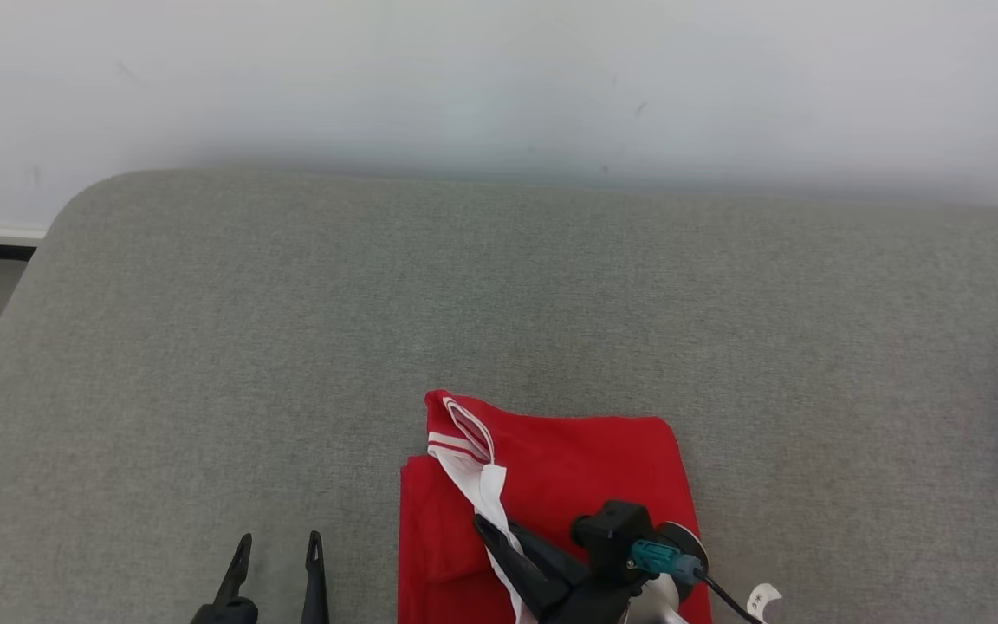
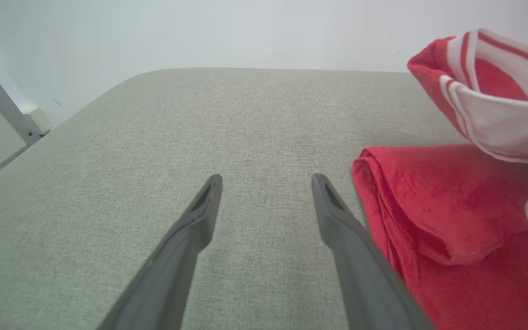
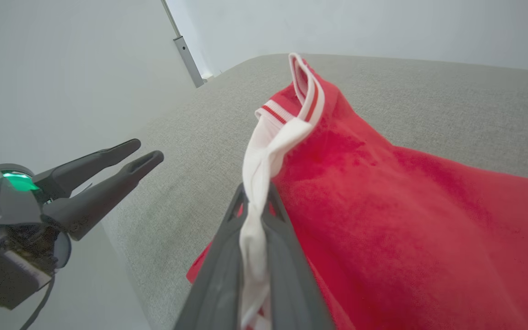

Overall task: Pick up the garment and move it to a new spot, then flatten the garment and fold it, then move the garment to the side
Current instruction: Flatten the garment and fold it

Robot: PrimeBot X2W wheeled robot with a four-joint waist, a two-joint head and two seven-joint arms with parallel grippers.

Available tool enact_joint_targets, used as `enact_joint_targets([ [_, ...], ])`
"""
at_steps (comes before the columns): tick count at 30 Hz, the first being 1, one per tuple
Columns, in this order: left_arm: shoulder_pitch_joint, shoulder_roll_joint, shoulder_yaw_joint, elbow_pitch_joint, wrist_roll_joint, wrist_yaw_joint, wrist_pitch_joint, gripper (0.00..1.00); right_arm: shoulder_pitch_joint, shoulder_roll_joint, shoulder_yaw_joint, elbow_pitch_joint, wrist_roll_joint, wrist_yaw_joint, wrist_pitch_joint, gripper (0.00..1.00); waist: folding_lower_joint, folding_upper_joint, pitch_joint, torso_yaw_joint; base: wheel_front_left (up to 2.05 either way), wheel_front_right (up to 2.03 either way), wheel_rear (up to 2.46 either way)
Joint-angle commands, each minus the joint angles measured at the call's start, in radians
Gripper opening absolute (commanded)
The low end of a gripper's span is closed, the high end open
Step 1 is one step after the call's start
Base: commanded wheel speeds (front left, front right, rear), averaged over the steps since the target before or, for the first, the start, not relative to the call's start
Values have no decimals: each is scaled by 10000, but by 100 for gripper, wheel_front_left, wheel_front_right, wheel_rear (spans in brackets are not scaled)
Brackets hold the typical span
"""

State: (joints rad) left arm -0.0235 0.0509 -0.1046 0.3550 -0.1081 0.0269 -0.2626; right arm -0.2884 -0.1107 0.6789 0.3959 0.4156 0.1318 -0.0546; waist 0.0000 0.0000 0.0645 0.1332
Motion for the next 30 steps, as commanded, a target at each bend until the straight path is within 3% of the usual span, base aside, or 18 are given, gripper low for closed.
enact_joint_targets([
  [1,-114,-7,-25,20,-39,31,-27,100,-210,170,52,295,-19,-25,-133,0,0,0,116,392,0,0,0],
  [7,-178,-9,-39,-6,-59,67,-27,100,-777,464,160,1353,14,-25,-620,0,0,0,207,524,0,0,0],
  [8,-185,-9,-22,-14,-59,80,-27,100,-832,487,115,1498,35,-25,-715,11,0,0,216,510,0,0,0],
  [9,-196,-9,-9,-24,-60,86,-27,100,-906,510,90,1630,28,-25,-833,32,0,0,228,485,0,0,0],
  [10,-204,-9,-4,-35,-56,81,-27,100,-965,534,8,1767,66,-25,-965,90,0,0,235,453,0,0,0],
  [11,-204,-9,-4,-35,-56,81,-27,100,-965,534,8,1767,66,-25,-965,90,0,0,235,453,0,0,0],
  [12,-213,-9,2,-45,-52,100,-27,100,-1030,545,-87,1881,94,-26,-1125,100,0,0,247,408,0,0,0],
  [17,-205,-7,104,-102,-9,147,-27,100,-1194,591,-832,2405,-58,-26,-1753,100,0,0,251,120,0,0,0],
  [23,-173,-9,341,-193,122,115,-27,100,-974,606,-2482,2664,-561,-26,-2090,100,0,0,201,-275,0,0,0],
  [30,-142,-6,675,-288,293,48,-27,100,-209,590,-4743,1628,-1887,-26,-2106,100,0,0,141,-679,0,0,0],
])
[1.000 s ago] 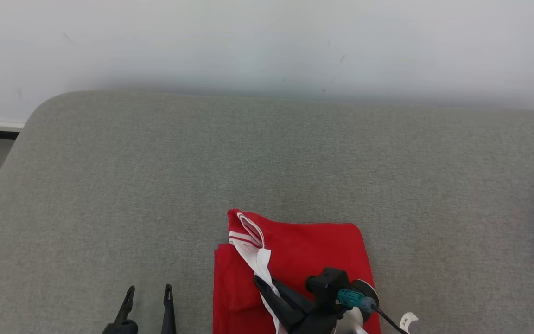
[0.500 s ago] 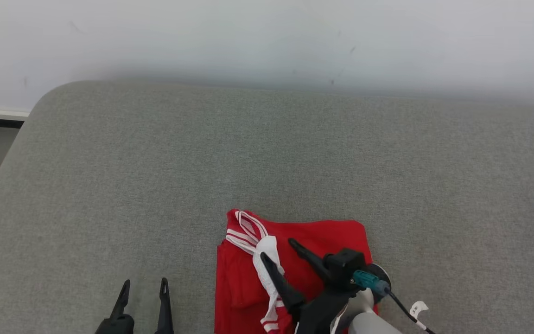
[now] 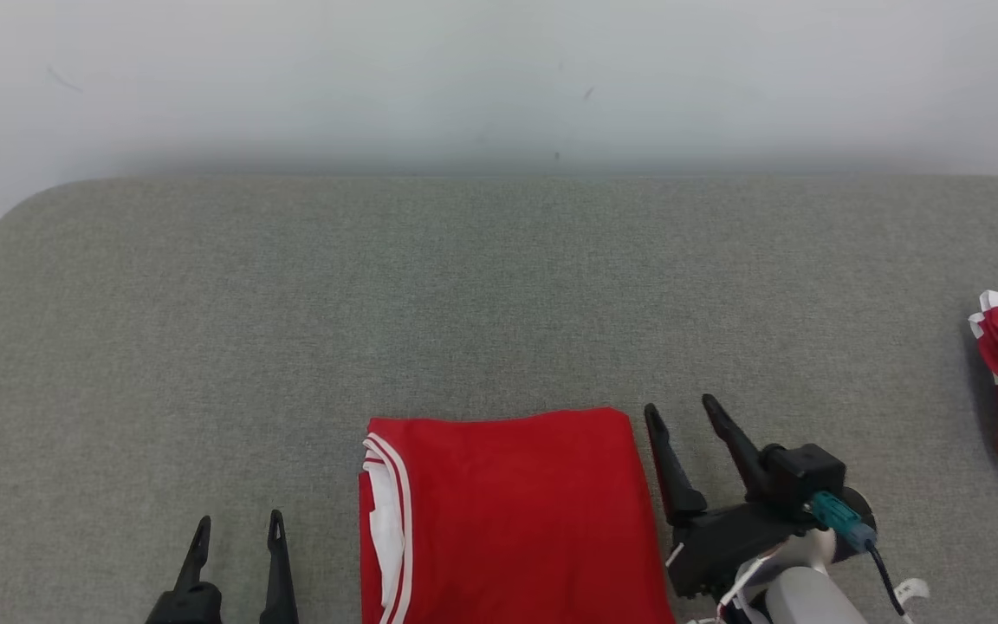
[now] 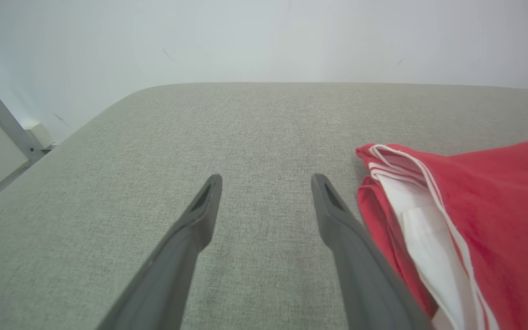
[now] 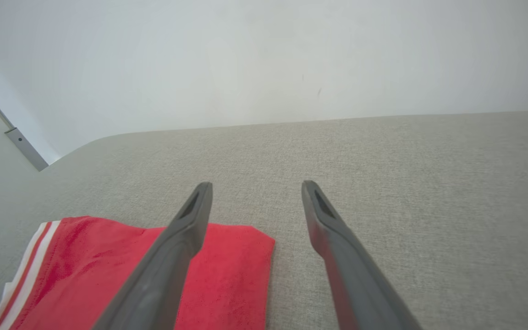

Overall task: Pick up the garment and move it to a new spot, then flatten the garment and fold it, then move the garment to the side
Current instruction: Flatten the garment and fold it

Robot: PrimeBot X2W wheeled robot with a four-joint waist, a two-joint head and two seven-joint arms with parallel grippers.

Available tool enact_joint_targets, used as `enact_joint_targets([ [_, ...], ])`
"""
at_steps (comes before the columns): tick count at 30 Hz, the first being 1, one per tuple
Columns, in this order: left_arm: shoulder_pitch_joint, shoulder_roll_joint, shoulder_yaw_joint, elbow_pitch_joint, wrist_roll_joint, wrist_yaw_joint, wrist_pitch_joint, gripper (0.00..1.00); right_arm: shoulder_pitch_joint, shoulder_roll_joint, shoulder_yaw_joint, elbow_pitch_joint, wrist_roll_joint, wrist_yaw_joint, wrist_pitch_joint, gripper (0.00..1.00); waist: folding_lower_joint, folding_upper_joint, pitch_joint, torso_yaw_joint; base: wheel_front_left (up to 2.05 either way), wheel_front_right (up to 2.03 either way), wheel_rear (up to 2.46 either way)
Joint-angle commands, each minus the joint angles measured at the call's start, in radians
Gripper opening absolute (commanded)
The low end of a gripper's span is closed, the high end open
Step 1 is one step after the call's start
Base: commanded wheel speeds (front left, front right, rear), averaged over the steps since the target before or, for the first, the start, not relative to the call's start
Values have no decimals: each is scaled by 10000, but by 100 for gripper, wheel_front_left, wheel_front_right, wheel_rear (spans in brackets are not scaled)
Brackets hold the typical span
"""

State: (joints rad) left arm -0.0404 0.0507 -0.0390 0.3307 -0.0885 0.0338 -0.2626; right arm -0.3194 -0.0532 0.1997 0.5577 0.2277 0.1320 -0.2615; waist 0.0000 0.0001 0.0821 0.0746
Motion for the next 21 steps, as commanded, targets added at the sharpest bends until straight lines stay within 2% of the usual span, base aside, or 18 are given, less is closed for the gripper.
enact_joint_targets([
  [1,36,-4,46,-66,131,-36,-27,100,224,16,-259,-193,-265,-27,-38,100,0,-1,-40,-137,0,0,0],
  [6,95,-2,223,-166,244,-46,-27,100,963,32,-1587,-1046,-1032,-27,-39,100,0,-1,-76,-331,0,0,0],
  [10,195,-5,386,-262,266,-61,-27,100,1379,38,-2112,-1537,-1194,-27,-40,100,0,-1,-133,-483,0,0,0],
  [21,600,-6,831,-611,426,-49,-27,100,2000,36,-2329,-2074,-1134,-28,-41,100,0,-1,-390,-969,0,0,0],
])
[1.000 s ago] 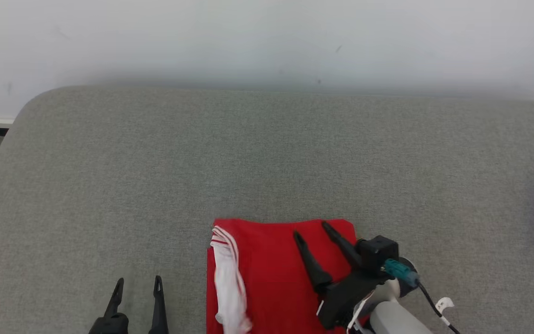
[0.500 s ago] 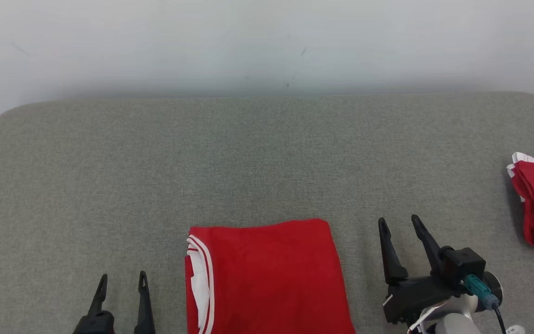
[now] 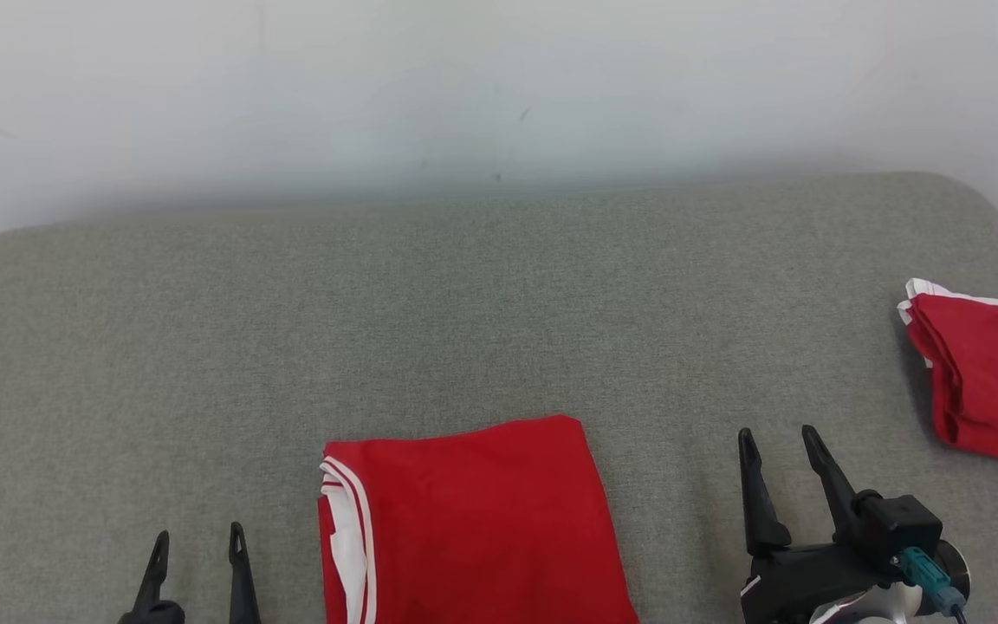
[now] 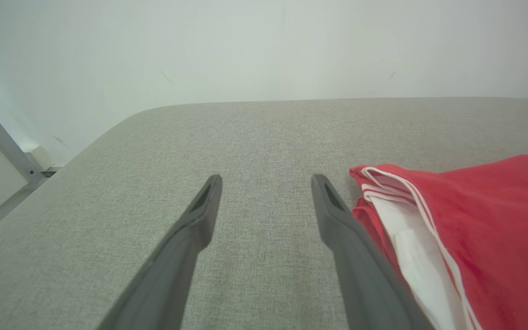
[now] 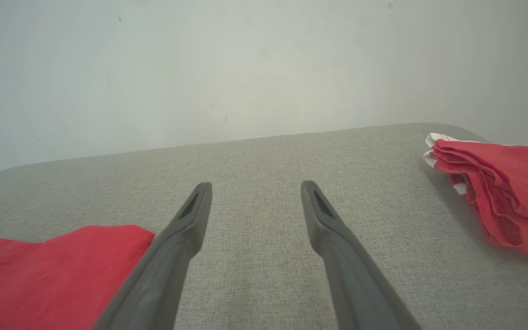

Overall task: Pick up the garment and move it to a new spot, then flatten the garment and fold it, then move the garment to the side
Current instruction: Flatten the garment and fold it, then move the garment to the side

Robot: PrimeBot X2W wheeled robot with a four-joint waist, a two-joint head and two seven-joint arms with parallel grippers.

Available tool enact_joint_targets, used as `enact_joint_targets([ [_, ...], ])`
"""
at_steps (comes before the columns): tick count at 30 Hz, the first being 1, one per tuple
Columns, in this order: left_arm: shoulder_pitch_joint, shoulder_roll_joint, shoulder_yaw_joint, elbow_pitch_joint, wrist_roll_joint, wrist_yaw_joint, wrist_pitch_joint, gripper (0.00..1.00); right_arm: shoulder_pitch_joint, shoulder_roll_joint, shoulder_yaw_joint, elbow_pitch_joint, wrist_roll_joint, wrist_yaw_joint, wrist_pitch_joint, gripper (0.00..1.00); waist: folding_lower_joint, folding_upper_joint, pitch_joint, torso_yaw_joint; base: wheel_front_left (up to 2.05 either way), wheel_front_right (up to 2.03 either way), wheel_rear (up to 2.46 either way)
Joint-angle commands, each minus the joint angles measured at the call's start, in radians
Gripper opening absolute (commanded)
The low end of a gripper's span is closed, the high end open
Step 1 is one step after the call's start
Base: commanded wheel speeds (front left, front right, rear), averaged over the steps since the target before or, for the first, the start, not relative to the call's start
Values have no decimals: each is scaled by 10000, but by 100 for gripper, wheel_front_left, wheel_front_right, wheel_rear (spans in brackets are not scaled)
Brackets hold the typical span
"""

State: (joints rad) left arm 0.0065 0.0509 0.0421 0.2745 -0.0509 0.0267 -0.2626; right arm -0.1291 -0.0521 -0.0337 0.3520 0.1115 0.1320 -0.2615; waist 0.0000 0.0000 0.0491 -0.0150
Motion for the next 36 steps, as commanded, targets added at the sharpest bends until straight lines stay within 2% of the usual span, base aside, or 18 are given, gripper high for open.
enact_joint_targets([
  [1,158,-7,54,-47,76,11,-27,100,109,23,4,-31,0,-28,-41,100,0,0,-83,-108,0,0,0],
  [13,250,-6,14,-164,39,-53,-27,100,261,25,155,-108,-16,-28,-42,100,0,0,-134,-121,0,0,0],
  [19,125,-8,-217,-190,3,-51,-27,100,169,24,612,85,299,-28,-42,100,0,0,90,118,0,0,0],
  [27,-131,-6,-630,-64,-159,-123,-27,100,-320,18,1638,1049,969,-28,-40,100,0,0,488,891,0,0,0],
  [36,-67,-6,-815,48,-198,-83,-27,100,-1073,18,2302,3232,1829,-27,20,100,0,0,621,1830,0,0,0],
])
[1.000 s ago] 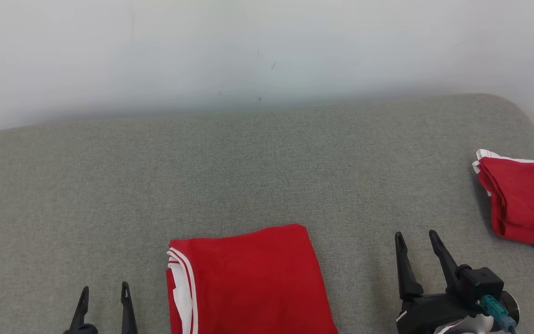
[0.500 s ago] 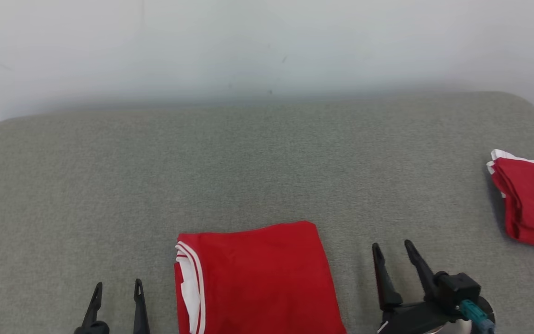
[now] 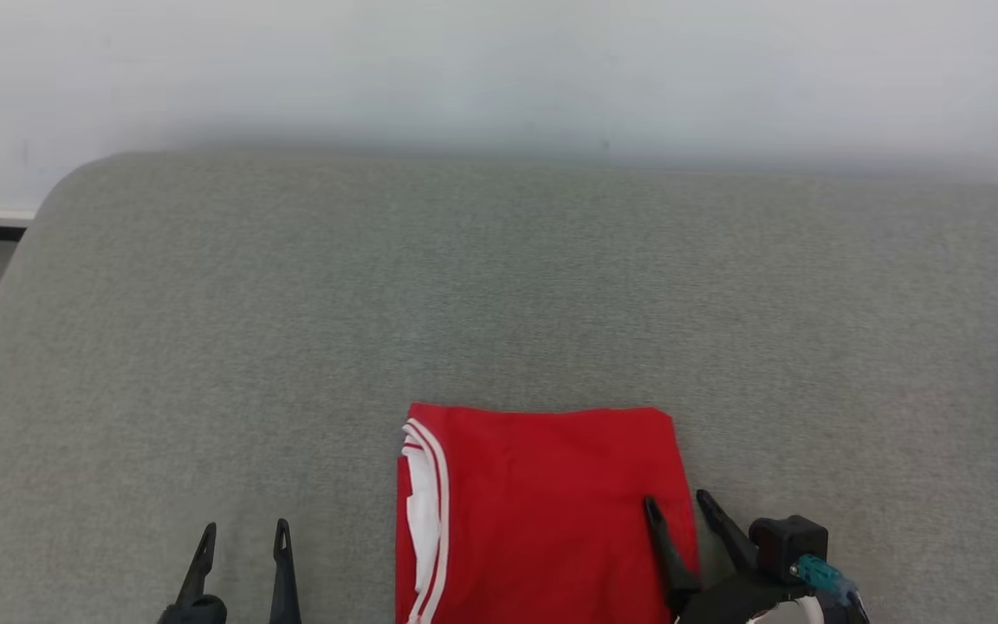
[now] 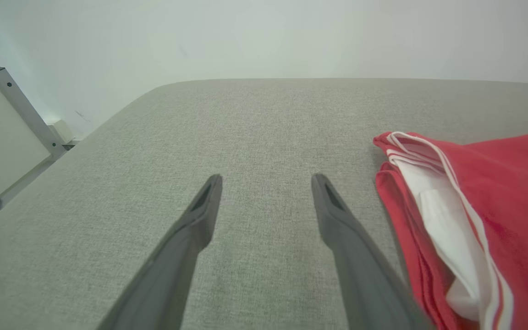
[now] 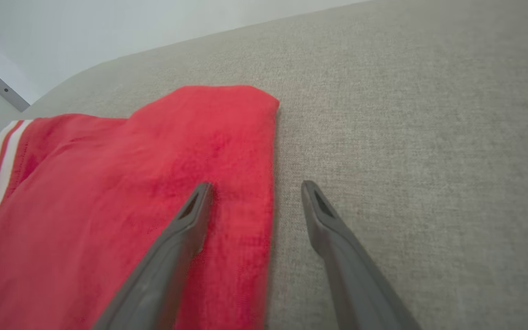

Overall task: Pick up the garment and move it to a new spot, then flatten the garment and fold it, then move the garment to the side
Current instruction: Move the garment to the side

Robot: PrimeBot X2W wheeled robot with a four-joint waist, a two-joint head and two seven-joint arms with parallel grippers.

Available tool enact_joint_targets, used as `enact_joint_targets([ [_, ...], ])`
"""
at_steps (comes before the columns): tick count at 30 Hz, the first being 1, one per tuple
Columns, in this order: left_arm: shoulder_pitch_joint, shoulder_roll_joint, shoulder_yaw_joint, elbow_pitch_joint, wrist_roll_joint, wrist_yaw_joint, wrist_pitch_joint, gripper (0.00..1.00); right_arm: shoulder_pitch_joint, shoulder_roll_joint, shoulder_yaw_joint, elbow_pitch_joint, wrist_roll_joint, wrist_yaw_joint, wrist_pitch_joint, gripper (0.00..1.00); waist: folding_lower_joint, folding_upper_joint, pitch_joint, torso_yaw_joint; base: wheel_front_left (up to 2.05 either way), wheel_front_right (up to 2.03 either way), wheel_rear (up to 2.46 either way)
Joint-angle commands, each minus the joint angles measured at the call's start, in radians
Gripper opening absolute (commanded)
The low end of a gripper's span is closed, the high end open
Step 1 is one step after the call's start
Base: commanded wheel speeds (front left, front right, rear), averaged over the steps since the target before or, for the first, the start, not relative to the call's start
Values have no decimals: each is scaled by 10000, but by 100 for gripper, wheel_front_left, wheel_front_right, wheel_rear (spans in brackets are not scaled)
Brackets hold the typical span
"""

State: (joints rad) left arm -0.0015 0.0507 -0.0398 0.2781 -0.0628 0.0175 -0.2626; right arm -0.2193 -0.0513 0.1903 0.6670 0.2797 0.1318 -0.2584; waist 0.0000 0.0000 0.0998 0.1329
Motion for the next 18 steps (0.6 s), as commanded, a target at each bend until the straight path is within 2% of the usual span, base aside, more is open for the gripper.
enact_joint_targets([
  [1,14,-9,3,-3,-79,4,-27,100,-260,11,130,288,187,-25,11,100,0,0,142,419,0,0,0],
  [5,-23,-7,31,-15,-105,-3,-27,100,-550,15,515,1051,570,-25,204,100,0,0,217,539,0,0,0],
  [6,-27,-7,19,-19,-122,6,-27,100,-617,17,578,1214,596,-25,198,73,0,0,231,541,0,0,0],
  [7,-28,-7,12,-27,-136,26,-27,100,-707,19,618,1332,592,-25,178,25,0,0,242,528,0,0,0],
  [8,-19,-6,26,-42,-148,42,-27,100,-784,17,630,1423,558,-27,157,0,0,0,252,486,0,0,0],
  [13,-1,-4,3,-45,-143,-7,-27,100,-1023,9,447,1624,453,-27,21,0,0,0,220,155,0,0,0],
  [18,120,-7,109,-25,22,-113,-27,100,-1045,-63,-152,1398,299,-36,-45,0,0,0,78,-789,0,0,0],
])
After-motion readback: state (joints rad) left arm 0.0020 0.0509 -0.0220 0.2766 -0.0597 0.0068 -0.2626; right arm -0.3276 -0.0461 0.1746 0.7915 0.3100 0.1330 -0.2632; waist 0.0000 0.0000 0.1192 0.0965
